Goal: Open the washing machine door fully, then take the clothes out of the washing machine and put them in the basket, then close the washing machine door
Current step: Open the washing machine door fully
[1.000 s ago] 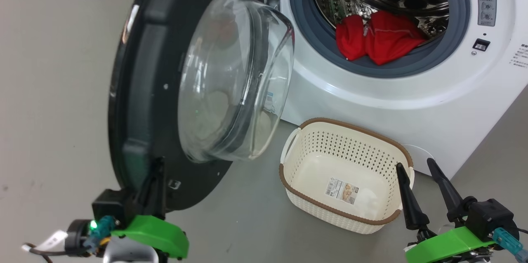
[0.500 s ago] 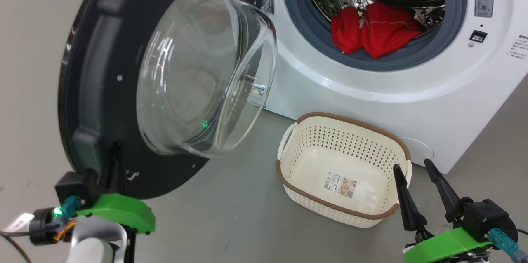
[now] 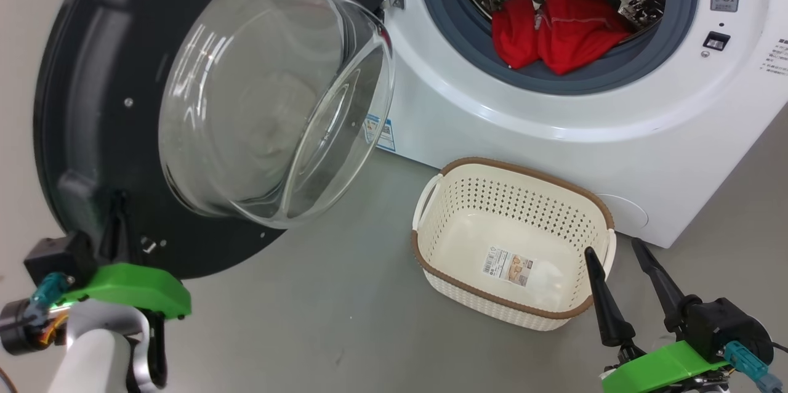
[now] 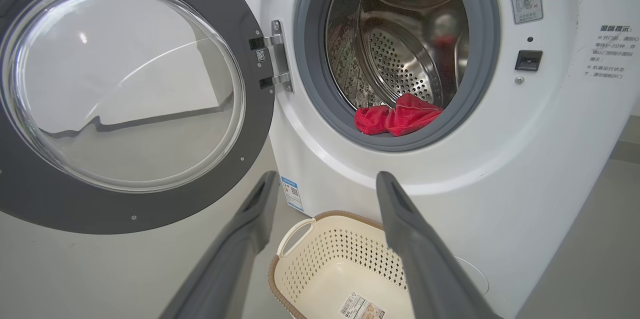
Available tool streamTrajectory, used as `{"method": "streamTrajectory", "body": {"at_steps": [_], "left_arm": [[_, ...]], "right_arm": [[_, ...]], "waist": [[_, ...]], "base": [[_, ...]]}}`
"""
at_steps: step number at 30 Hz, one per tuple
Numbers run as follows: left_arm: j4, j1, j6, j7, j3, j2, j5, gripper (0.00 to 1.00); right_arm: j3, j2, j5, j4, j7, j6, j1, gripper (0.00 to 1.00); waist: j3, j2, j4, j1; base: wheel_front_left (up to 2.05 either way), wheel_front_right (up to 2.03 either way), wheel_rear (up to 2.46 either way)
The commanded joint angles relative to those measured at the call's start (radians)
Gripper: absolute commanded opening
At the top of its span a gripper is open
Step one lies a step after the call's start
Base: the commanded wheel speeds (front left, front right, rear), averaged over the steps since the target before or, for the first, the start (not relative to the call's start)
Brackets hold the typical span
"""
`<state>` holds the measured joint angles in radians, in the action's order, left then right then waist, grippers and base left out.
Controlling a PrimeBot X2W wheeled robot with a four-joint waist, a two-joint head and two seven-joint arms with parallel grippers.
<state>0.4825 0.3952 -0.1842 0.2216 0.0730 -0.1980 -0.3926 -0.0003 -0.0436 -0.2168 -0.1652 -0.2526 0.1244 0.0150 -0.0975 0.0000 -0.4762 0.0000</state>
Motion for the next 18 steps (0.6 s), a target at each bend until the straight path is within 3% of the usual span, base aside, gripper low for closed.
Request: {"method": "streamTrajectory", "body": {"at_steps": [1,18], "left_arm": [[0.0,0.06,0.002,0.017,-0.061,-0.058,-0.01,0.0],[0.13,0.128,0.023,0.04,-0.115,-0.072,-0.004,0.0]], "right_arm": [[0.021,-0.007,0.016,0.021,-0.009,0.006,-0.038,1.0],[0.032,-0.007,0.046,0.034,0.006,0.006,-0.033,1.0]], "waist": [[-0.003,0.0,0.001,0.0],[-0.017,0.0,0.009,0.0]], "base": [[0.0,0.0,0.0],[0.0,0.0,0.0]]}}
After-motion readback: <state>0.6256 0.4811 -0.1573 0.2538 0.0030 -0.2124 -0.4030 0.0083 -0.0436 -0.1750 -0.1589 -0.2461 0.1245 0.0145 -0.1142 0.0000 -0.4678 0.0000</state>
